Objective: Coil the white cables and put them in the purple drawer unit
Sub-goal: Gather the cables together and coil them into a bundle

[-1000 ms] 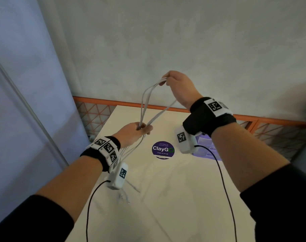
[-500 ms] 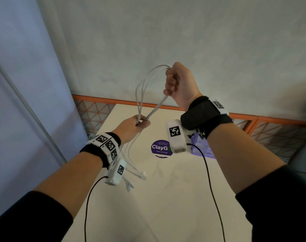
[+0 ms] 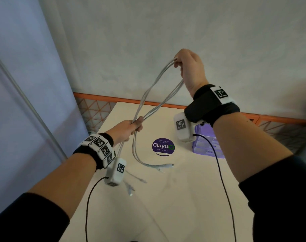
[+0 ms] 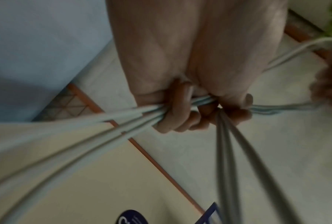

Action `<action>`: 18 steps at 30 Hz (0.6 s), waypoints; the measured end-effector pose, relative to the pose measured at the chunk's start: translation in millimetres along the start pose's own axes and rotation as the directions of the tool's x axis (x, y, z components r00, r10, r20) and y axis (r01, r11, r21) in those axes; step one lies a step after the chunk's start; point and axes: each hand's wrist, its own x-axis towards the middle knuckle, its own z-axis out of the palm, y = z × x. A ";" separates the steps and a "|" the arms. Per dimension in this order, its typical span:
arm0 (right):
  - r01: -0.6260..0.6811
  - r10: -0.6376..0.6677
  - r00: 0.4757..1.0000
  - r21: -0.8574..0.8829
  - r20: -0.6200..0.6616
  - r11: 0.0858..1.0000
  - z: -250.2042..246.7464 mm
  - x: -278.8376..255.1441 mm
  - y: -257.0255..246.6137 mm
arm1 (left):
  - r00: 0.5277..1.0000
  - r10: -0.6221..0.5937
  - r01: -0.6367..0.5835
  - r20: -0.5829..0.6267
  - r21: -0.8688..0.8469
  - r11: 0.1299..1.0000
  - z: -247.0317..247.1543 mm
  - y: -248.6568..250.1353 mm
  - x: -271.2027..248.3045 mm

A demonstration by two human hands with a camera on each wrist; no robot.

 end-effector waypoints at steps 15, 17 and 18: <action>-0.065 0.071 0.981 0.040 -0.181 0.997 -21.6 7.5 20.4 | 0.994 0.049 0.017 0.098 -0.574 0.818 1.1 0.9 -4.7; -0.080 0.086 0.971 0.037 -0.224 0.996 -25.8 5.9 23.7 | 0.994 0.036 0.033 0.102 -0.605 0.796 -3.5 -3.0 -4.7; -0.093 0.100 0.963 0.040 -0.250 0.995 -29.1 5.6 26.7 | 0.994 0.039 0.029 0.100 -0.599 0.800 -5.7 -5.6 -6.2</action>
